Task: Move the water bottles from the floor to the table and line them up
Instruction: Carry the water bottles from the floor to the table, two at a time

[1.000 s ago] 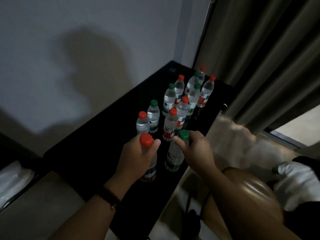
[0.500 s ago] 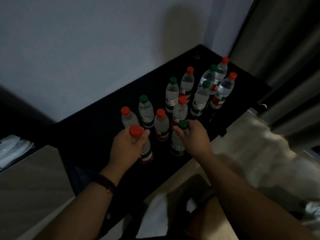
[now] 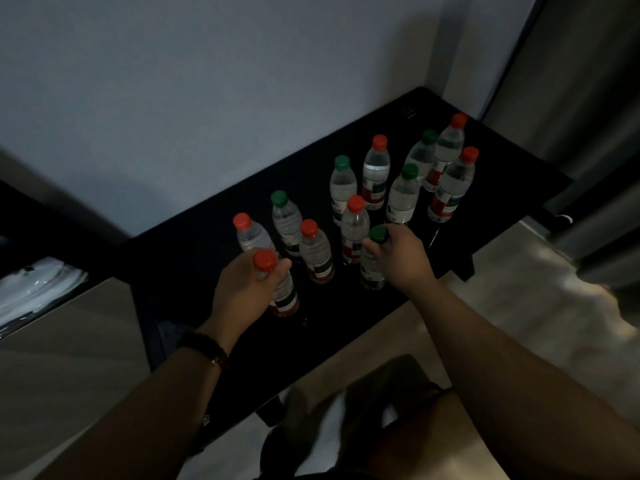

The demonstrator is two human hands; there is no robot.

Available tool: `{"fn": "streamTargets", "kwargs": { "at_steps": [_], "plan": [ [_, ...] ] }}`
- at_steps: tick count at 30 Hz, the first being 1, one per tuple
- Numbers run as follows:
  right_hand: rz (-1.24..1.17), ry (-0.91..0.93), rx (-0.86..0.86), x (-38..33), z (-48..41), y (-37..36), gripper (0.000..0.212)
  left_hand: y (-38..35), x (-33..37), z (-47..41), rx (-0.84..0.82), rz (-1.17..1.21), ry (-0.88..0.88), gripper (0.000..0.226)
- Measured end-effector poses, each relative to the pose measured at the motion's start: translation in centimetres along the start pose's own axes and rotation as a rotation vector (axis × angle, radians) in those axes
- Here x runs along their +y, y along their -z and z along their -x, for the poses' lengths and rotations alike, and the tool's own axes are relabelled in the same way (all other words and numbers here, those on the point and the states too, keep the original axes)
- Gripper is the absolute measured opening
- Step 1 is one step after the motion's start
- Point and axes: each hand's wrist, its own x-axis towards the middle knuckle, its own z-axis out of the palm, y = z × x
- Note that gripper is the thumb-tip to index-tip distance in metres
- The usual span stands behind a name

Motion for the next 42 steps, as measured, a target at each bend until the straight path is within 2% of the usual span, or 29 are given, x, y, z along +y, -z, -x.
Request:
{"fn": "streamTargets", "kwargs": {
  "at_steps": [4,8,11,15,18,22,29,31,34,36,42],
  "plan": [
    [0.032,-0.001,-0.036,-0.2,-0.1,0.4,0.028,-0.5,-0.7,0.0,0.01,0.026,0.021,0.03],
    [0.048,-0.062,-0.05,-0.9,0.2,0.8,0.034,-1.0,-1.6,-0.4,0.017,0.017,-0.006,0.042],
    [0.117,-0.069,-0.103,-2.0,0.4,1.1,0.049,-1.4,-2.4,-0.6,0.001,0.13,-0.001,0.043],
    [0.22,-0.045,-0.064,-4.3,1.1,1.5,0.065,-1.4,-3.7,-1.1,-0.05,0.137,-0.045,0.034],
    [0.307,-0.035,-0.036,-6.3,2.0,1.2,0.063,-1.4,-5.1,-1.3,-0.099,0.126,-0.063,0.027],
    [0.375,0.033,-0.017,-9.0,3.2,0.0,0.058,-1.1,-6.3,-1.5,-0.143,0.135,-0.078,0.031],
    [0.44,0.126,0.022,-12.6,4.0,-2.6,0.053,0.5,-6.8,-2.1,-0.319,0.112,-0.151,0.024],
    [0.455,0.154,0.035,-13.3,4.1,-3.3,0.051,1.3,-7.0,-2.1,-0.333,0.118,-0.188,0.03],
    [0.488,0.215,0.043,-14.4,4.2,-4.1,0.046,2.6,-7.0,-2.4,-0.318,0.083,-0.231,0.063],
    [0.524,0.255,0.028,-15.1,4.0,-4.5,0.043,3.8,-7.0,-2.5,-0.302,0.036,-0.269,0.07],
    [0.62,0.38,-0.014,-17.4,3.1,-5.4,0.043,7.9,-6.7,-2.5,-0.291,-0.05,-0.398,0.048]
  ]
}}
